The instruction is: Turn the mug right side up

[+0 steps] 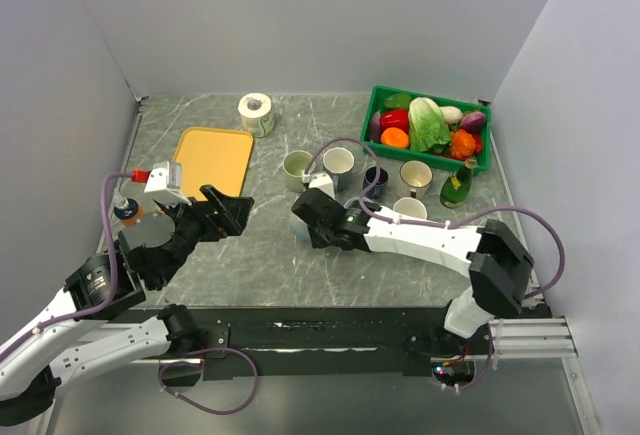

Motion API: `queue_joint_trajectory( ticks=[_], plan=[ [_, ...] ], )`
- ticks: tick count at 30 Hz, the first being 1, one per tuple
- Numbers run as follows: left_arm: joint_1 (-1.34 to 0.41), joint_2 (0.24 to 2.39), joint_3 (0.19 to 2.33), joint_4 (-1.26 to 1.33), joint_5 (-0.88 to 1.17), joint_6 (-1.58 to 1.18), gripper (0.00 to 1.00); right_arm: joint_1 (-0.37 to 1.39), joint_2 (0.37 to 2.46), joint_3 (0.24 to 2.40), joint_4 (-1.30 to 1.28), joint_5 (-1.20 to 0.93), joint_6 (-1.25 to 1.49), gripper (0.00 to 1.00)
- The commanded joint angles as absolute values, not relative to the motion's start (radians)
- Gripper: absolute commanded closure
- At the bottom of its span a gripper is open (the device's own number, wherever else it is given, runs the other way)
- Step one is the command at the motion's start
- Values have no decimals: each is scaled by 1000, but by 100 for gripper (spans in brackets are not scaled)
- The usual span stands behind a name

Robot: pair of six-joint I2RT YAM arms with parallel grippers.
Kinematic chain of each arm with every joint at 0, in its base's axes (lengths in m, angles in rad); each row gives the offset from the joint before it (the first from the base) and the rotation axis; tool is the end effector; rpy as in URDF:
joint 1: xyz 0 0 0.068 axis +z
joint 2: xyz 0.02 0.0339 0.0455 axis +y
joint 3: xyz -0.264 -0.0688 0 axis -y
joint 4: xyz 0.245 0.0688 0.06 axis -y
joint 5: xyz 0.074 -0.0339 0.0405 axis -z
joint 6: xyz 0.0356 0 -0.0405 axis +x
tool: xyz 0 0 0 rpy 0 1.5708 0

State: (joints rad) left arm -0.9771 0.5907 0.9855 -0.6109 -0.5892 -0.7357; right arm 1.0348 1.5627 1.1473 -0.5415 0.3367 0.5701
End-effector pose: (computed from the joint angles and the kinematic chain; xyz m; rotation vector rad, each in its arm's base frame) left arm 0.0751 -0.0760 0.3879 -0.2138 1.7936 -0.7174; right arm 0.1777 0.2762 0.2456 -0.4389 2.4321 0.2710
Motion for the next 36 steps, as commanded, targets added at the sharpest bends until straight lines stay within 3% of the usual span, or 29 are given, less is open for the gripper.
queue_joint_trajectory(
  ticks=[1, 22, 26, 29, 36],
  plan=[
    [-979, 597, 997, -611, -581, -735, 4, 1040, 1604, 1241, -489, 455, 603, 100],
    [-977, 624, 1006, -621, -575, -746, 4, 1037, 1736, 1235, -523, 525, 656, 100],
    [-979, 632, 1012, -627, -574, -744, 4, 1037, 1733, 1233, -529, 526, 666, 53],
    [-979, 644, 1023, -633, -572, -742, 4, 1035, 1711, 1221, -522, 528, 669, 29],
    [-979, 681, 1075, -638, -520, -716, 4, 1038, 1563, 1172, -485, 476, 621, 10]
  ],
)
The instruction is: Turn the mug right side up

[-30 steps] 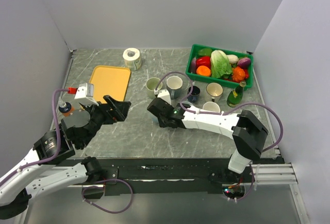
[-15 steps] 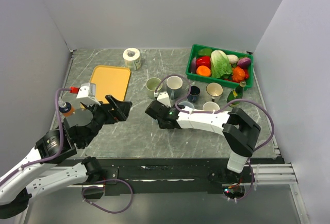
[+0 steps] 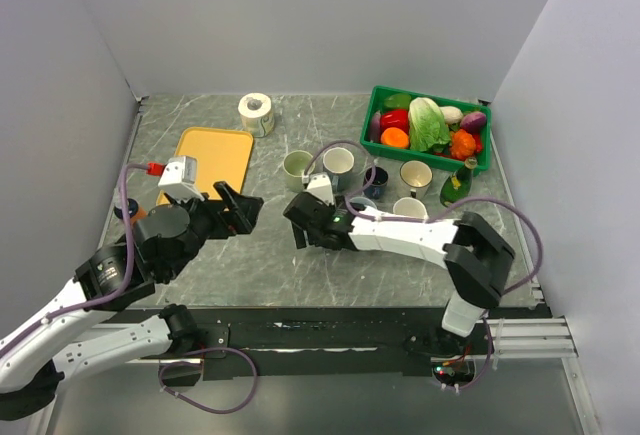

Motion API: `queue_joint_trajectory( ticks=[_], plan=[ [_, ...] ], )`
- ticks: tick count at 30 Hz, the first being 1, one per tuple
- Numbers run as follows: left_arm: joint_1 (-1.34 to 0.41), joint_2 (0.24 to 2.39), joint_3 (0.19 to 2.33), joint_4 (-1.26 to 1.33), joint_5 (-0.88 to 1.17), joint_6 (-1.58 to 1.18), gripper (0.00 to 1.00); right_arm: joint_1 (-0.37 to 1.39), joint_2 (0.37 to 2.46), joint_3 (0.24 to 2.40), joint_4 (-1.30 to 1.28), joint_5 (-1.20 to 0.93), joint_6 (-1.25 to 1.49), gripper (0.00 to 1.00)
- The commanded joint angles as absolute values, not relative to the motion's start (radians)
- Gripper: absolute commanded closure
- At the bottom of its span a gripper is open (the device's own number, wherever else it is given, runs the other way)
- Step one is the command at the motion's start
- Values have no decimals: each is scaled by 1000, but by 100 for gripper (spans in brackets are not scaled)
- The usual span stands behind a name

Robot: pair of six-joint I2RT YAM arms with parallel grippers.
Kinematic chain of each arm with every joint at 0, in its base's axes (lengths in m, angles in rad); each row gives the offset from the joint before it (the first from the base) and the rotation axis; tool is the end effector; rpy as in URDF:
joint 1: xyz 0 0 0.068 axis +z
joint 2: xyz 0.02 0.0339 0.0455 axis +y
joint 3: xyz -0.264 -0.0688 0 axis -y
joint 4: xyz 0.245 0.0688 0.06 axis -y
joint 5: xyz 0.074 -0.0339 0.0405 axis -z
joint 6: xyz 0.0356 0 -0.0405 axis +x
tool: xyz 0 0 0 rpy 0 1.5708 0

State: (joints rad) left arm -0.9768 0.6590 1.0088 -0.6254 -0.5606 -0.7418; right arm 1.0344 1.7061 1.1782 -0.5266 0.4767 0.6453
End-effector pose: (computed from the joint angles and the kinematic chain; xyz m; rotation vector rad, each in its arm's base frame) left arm 0.0835 -0.0898 0.3871 -0.1800 1.8513 -0.6996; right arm 0.1927 0.2922 0.2116 -0.3195 2.4349 0.0843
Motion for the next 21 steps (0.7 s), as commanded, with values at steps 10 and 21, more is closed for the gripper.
queue_joint_trajectory(
  ticks=[10, 21],
  plan=[
    [-979, 660, 1109, -686, -643, -740, 4, 976, 1142, 1063, -575, 359, 526, 0],
    [-979, 589, 1155, -748, -722, -716, 4, 848, 767, 1025, -719, 410, 509, 0]
  ],
)
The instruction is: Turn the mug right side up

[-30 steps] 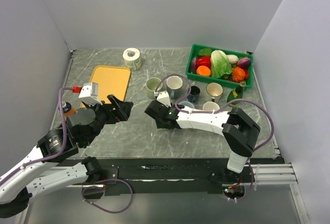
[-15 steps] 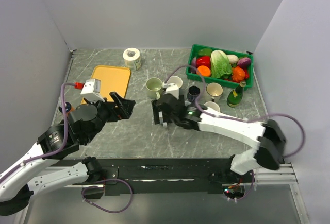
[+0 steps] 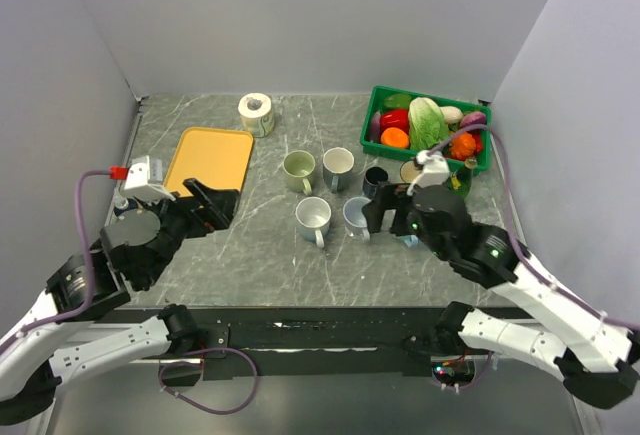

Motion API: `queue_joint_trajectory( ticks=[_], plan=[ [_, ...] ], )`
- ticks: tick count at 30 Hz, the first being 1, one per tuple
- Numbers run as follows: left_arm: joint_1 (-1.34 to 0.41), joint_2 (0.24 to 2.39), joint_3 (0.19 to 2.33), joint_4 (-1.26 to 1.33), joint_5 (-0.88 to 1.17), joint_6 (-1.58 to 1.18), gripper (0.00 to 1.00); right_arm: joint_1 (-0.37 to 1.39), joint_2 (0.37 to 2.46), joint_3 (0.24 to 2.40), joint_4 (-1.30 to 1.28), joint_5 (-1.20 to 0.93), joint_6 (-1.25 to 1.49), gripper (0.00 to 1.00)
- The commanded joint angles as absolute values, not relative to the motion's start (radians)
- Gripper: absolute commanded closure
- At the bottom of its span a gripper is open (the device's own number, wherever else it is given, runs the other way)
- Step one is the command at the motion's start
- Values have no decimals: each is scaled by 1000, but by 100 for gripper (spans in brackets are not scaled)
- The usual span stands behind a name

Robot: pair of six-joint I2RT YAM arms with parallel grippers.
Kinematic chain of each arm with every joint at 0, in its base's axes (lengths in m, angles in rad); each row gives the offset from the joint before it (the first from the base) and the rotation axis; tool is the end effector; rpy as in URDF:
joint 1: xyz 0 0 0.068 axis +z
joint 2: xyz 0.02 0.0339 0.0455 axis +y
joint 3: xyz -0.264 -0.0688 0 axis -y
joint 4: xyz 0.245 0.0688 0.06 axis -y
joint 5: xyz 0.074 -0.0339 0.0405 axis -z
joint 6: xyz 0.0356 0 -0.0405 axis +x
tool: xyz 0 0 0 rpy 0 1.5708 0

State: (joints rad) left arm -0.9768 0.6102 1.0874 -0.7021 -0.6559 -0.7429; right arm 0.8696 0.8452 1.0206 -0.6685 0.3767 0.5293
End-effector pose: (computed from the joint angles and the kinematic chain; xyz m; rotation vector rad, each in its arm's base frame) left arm 0.0702 -0.0652 0.4078 -0.2646 1.7764 -0.6621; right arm 0.1196 0.1214 0.3621 -0.1168 2.0586 0.4897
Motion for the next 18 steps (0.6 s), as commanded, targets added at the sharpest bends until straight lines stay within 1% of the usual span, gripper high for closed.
queue_joint_trajectory(
  ticks=[1, 6, 18],
  plan=[
    [-979, 588, 1161, -758, -727, -715, 4, 848, 750, 1028, -729, 422, 508, 0],
    [-977, 565, 1180, -770, -730, -709, 4, 844, 670, 1034, -726, 426, 517, 0],
    [-979, 519, 1167, -747, -755, -699, 4, 839, 666, 1043, -738, 419, 546, 0]
  ],
)
